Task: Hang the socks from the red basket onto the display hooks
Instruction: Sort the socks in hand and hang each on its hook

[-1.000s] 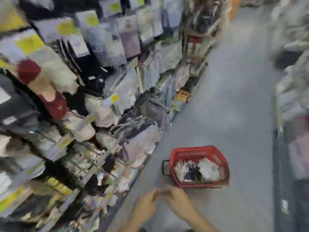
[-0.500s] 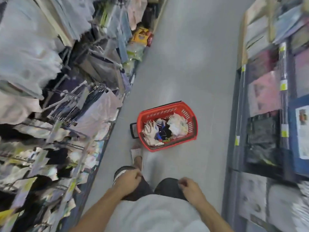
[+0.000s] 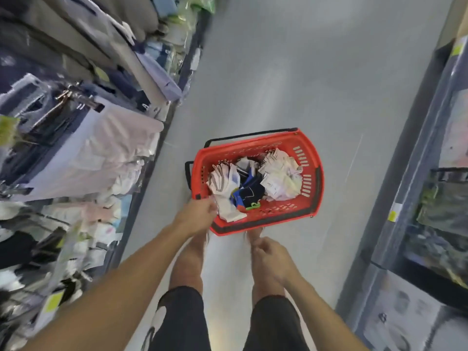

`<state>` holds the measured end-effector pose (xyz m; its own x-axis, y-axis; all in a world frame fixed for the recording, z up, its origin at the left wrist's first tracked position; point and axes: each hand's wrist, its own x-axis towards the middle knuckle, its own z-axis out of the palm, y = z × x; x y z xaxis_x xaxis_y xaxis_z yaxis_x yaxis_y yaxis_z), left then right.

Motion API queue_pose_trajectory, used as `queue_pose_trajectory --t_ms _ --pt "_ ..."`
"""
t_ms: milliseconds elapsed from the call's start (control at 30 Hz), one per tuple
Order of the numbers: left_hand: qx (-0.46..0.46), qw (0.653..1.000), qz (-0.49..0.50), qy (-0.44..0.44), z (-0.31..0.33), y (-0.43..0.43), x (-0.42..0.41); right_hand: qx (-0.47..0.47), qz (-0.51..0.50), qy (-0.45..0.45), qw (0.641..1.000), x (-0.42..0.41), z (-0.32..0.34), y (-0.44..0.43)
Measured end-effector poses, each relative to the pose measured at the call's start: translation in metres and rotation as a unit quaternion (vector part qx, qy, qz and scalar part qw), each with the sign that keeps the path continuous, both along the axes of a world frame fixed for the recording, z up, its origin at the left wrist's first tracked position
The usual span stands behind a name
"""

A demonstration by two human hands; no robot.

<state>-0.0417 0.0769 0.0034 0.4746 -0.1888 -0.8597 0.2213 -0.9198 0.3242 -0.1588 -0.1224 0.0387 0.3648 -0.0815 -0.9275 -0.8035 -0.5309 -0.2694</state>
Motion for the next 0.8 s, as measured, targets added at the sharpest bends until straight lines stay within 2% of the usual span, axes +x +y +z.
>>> queue_pose_trajectory --t_ms 167,267,367,467,600,800 --pt "0.018 0.999 0.049 0.008 -0.152 -0.055 0.021 0.012 0.089 -0.023 0.996 0.055 -0.150 -0.005" --pt "0.050 0.996 0.074 -0.011 -0.234 -0.068 0.018 0.020 0.060 -0.057 0.996 0.068 -0.223 0.000" --pt "0.081 0.993 0.083 -0.038 -0.286 -0.070 0.008 0.036 -0.004 -0.068 0.997 0.060 -0.271 0.008" --pt "0.111 0.986 0.110 -0.059 -0.309 -0.071 -0.002 0.031 -0.072 -0.048 0.996 0.043 -0.296 0.012" --pt "0.141 0.979 0.109 -0.098 -0.319 -0.073 -0.009 0.019 -0.114 -0.052 0.992 0.038 -0.306 0.013" --pt "0.138 0.982 0.073 -0.109 -0.319 -0.075 0.008 0.014 -0.113 -0.059 0.992 0.055 -0.304 0.007"
